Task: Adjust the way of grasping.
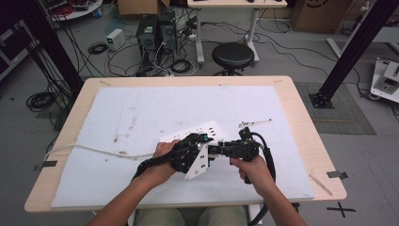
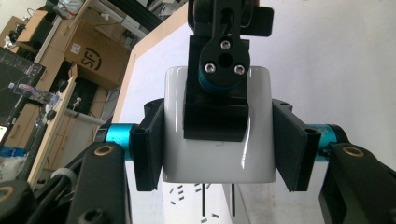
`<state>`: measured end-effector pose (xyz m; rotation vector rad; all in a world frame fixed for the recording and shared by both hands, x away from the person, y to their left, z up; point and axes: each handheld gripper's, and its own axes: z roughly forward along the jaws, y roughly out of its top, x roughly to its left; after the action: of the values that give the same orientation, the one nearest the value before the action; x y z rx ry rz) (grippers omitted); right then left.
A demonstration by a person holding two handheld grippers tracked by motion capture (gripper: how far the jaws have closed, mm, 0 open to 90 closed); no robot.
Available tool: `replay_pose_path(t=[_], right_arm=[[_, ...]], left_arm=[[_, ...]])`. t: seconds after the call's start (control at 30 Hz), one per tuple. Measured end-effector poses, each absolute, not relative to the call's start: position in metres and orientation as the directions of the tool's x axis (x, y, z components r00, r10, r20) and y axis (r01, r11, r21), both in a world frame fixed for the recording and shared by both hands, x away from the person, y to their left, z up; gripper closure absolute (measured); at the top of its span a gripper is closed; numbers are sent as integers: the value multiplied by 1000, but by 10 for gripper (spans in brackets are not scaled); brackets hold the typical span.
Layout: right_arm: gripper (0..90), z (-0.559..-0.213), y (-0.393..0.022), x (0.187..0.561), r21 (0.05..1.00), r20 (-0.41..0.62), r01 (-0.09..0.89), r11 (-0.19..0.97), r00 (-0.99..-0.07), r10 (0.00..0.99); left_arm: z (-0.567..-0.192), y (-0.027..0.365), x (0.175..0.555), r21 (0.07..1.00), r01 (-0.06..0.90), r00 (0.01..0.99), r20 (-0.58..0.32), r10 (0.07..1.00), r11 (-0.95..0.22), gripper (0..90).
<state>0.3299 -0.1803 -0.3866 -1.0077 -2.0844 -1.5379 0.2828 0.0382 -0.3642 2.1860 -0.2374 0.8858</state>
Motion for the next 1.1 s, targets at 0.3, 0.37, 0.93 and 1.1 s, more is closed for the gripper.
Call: replay_pose_path(t=[0.3,0.37,0.93,1.1], right_arm=[[635,-386,-181,329,646,661,746,163,-653,368],[636,-386,-181,328,655,648,736,169,-663,376],[636,-368,-202,329,690,371,627,361,-735,567],[637,-360,-207,329,675,258,586,449,-757,600]], left_arm=[[-366,38,287,610,-388,778,619,110,-691,421],[-366,39,289,624,-371,796,595,111,-687,417],[-370,98,309,862,-40,900,251,356,-506,312],[-370,108,310,879,-1,895,214,392,-477,312]])
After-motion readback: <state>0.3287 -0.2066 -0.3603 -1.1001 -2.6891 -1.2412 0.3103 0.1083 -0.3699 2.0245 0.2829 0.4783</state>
